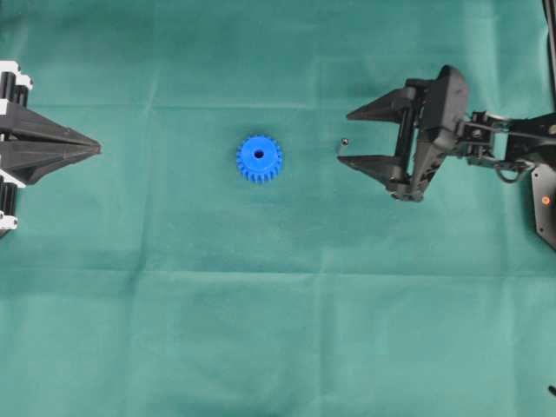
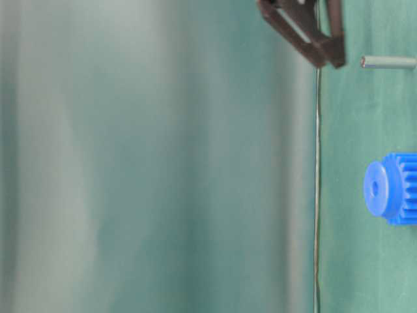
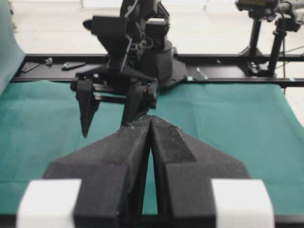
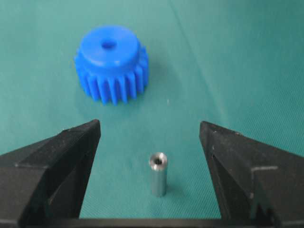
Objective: Insert the shaft placed at a random location into the center hole of the small gear at another random location.
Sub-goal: 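Move the open right gripper left over the upright silver shaft, then close the right gripper on the silver shaft and lift it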
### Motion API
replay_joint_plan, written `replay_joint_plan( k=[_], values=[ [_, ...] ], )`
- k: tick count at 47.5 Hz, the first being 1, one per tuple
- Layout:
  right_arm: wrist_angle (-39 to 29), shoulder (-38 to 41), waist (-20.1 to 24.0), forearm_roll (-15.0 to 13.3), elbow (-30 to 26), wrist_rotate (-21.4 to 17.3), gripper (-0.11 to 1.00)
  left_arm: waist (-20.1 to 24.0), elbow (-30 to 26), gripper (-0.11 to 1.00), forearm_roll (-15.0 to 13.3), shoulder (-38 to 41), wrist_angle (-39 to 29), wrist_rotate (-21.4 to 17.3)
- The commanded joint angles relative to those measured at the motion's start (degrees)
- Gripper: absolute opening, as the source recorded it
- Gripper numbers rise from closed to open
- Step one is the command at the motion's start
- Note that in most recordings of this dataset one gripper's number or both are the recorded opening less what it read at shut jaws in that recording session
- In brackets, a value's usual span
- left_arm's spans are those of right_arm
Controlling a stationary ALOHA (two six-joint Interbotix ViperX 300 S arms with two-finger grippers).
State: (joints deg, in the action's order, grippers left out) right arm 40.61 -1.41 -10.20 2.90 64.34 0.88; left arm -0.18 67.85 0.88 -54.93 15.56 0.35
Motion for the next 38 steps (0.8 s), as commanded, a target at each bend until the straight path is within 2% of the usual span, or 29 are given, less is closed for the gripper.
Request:
replay_joint_plan(
  k=[1, 20, 27, 32, 38],
  values=[
    [0.88, 1.32, -0.18, 0.35, -1.32, 0.0, 0.87, 0.0, -1.05, 0.0, 0.18, 0.44, 0.26, 0.0],
    [0.97, 4.13, -0.18, 1.85, -1.58, 0.0, 0.86, 0.0, -1.05, 0.0, 0.09, 0.44, -0.09, 0.0],
    [1.32, 4.31, -0.18, 1.76, -1.93, 0.0, 0.8, 0.0, -1.05, 0.0, 0.09, 0.44, -0.18, 0.09],
    [1.32, 4.31, -0.18, 1.76, -1.93, 0.09, 0.67, 0.0, -1.05, 0.0, 0.18, 0.44, -0.26, 0.09],
    [0.88, 4.31, -0.18, 1.76, -1.76, 0.18, 0.31, 0.0, -0.97, 0.0, 0.09, 0.44, -0.35, 0.0]
  ],
)
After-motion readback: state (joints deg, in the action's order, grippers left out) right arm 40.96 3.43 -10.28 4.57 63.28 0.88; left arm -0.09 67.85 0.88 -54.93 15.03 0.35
